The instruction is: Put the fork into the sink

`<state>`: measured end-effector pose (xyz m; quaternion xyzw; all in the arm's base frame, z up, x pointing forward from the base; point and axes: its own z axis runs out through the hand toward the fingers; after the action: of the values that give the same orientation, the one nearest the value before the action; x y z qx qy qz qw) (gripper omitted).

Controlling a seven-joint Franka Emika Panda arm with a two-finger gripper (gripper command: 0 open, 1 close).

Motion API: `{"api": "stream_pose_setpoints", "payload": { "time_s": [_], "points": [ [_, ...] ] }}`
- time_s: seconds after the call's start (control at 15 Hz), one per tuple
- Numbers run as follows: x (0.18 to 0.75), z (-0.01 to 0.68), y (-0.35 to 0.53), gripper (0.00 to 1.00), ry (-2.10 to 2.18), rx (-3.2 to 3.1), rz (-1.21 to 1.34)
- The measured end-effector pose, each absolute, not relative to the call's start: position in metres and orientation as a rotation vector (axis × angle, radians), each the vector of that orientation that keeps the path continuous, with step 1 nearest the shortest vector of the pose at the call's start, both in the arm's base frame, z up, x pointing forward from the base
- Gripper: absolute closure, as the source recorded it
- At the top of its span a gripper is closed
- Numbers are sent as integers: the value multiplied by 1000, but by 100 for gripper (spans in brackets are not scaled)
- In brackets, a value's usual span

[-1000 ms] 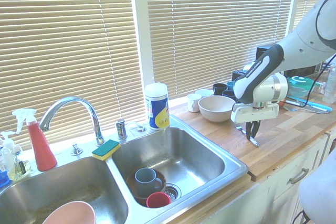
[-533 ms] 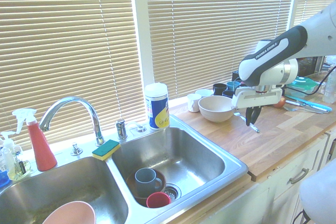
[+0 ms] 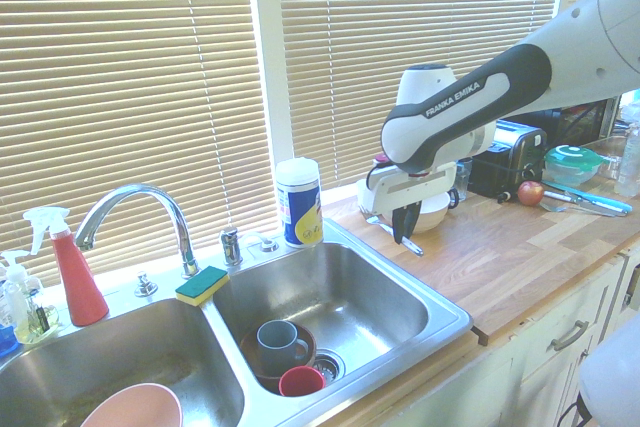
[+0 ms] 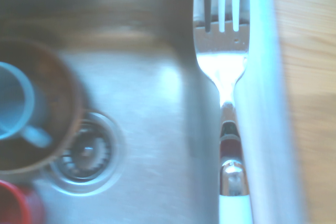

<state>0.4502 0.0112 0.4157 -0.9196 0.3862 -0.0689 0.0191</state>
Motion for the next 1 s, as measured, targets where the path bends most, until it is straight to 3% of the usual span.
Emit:
{"api": "stream_pose_setpoints", "payload": {
  "time_s": [1.0],
  "points": [
    [498, 244, 139, 100, 1096, -2946, -145]
  ]
}}
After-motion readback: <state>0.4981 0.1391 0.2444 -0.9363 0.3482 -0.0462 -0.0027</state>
